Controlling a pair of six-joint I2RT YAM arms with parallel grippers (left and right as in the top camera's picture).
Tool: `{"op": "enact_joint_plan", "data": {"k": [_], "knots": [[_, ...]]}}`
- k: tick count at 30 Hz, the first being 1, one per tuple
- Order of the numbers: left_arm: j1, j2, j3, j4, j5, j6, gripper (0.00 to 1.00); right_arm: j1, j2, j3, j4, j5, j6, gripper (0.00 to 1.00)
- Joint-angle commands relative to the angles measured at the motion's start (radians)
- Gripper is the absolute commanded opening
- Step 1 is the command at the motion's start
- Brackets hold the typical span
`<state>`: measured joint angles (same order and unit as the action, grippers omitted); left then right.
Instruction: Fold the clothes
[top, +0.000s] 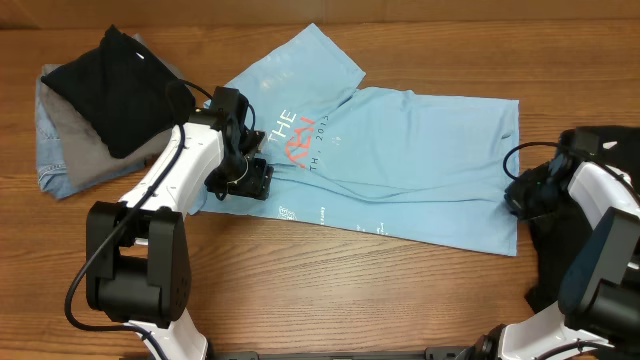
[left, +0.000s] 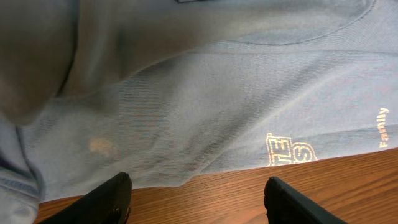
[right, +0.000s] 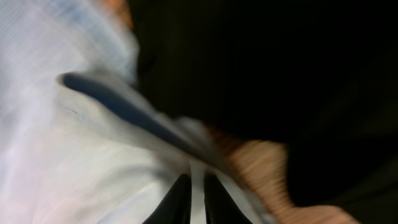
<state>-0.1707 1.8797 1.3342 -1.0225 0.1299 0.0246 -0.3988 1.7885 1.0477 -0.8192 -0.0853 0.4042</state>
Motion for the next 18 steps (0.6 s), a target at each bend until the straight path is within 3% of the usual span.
{"op": "enact_joint_plan", "data": {"k": [1,3,5,9,14,18], "knots": [[-0.006,0.01,0.001,-0.002,-0.029,-0.002,0.72,-0.021,-0.017,0.02,-0.002,0.072,0.061,0.11],[-0.006,0.01,0.001,-0.001,-0.029,-0.002,0.72,-0.023,-0.023,0.022,0.0,0.002,0.031,0.11],[-0.006,0.01,0.001,0.002,-0.029,-0.002,0.72,-0.023,-0.042,0.024,0.023,-0.189,-0.106,0.14],[-0.006,0.01,0.001,0.002,-0.029,-0.002,0.73,0.025,-0.141,0.037,-0.044,-0.584,-0.333,0.27],[-0.006,0.01,0.001,0.018,-0.019,-0.003,0.77,0.195,-0.181,0.035,-0.103,-0.573,-0.335,0.42],[-0.006,0.01,0.001,0.04,0.075,-0.003,0.79,0.382,-0.15,0.031,-0.044,-0.426,-0.298,0.54]]}}
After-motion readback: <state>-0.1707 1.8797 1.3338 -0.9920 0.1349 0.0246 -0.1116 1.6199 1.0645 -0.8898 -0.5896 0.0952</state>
